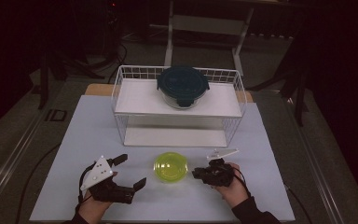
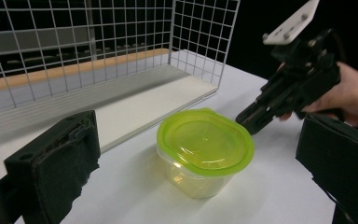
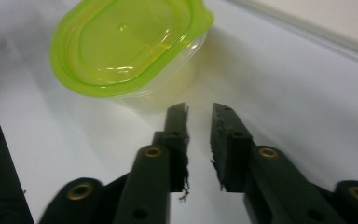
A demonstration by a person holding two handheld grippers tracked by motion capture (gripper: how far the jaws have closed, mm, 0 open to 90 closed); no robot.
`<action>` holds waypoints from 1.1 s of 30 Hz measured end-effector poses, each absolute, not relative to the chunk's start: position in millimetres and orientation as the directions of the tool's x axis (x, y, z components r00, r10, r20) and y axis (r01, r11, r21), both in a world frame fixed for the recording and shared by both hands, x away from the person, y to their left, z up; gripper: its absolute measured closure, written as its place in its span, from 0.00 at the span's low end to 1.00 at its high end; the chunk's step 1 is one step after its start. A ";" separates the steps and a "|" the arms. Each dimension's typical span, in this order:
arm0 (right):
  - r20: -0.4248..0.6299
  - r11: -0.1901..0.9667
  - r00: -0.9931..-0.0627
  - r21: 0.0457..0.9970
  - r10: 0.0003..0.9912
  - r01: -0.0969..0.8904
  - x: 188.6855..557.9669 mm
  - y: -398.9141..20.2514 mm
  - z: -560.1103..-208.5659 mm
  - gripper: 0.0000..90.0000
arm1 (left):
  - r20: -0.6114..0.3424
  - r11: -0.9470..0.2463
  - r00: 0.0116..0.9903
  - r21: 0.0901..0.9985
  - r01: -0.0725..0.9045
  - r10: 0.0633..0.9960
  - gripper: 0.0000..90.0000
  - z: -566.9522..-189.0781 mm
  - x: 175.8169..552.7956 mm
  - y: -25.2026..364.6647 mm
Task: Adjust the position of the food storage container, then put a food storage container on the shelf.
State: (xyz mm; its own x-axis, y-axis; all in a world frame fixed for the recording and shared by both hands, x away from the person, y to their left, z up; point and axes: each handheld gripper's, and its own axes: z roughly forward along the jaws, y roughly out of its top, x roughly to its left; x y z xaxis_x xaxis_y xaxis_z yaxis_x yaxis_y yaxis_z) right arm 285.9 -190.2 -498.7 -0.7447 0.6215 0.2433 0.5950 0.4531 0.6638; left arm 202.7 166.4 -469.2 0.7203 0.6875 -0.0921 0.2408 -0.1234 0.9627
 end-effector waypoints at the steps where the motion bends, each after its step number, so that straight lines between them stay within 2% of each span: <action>1: 0.229 0.449 -0.746 0.676 0.626 0.584 284.3 -193.0 -495.5 0.78 | -0.092 -0.123 0.720 0.963 0.241 0.687 0.00 -469.2 202.7 166.4; 3: 0.209 0.445 -0.749 0.693 0.629 0.567 281.5 -197.0 -489.7 0.74 | -0.077 -0.131 0.723 0.965 0.227 0.686 0.00 -467.5 202.2 166.6; 7: 0.190 0.419 -0.753 0.733 0.630 0.536 275.9 -202.5 -477.0 0.54 | -0.070 -0.136 0.727 0.966 0.220 0.683 0.00 -463.0 202.3 166.5; 10: 0.198 0.382 -0.751 0.763 0.630 0.522 272.5 -205.3 -466.4 0.35 | -0.070 -0.145 0.729 0.963 0.227 0.681 0.00 -455.5 203.7 164.7; 11: 0.198 0.382 -0.751 0.763 0.630 0.522 272.5 -205.3 -466.4 0.35 | -0.070 -0.145 0.729 0.963 0.227 0.681 0.00 -455.5 203.7 164.7; 12: 0.204 0.366 -0.757 0.779 0.620 0.510 270.8 -206.2 -461.1 0.24 | -0.073 -0.149 0.734 0.961 0.232 0.676 0.00 -453.4 205.6 163.1; 14: 0.202 0.359 -0.764 0.790 0.613 0.497 269.4 -206.6 -456.6 0.16 | -0.089 -0.145 0.740 0.959 0.245 0.666 0.00 -451.0 207.7 162.1; 21: 0.189 0.330 -0.764 0.819 0.617 0.469 268.5 -206.6 -447.2 0.17 | -0.112 -0.153 0.760 0.951 0.269 0.640 0.00 -440.6 215.2 158.5; 22: 0.162 0.334 -0.765 0.829 0.623 0.448 268.6 -205.3 -445.1 0.20 | -0.120 -0.160 0.760 0.946 0.283 0.638 0.00 -437.9 219.1 157.5; 27: 0.176 0.316 -0.767 0.837 0.617 0.447 273.1 -202.6 -443.4 0.26 | -0.153 -0.165 0.771 0.933 0.318 0.618 0.00 -435.4 228.2 156.4; 31: 0.158 0.317 -0.771 0.847 0.617 0.426 277.6 -196.7 -444.7 0.26 | -0.187 -0.172 0.786 0.922 0.348 0.589 0.00 -436.0 238.0 152.3; 33: 0.187 0.296 -0.771 0.848 0.609 0.439 279.9 -194.3 -445.3 0.25 | -0.195 -0.171 0.785 0.919 0.356 0.587 0.00 -436.4 240.0 151.2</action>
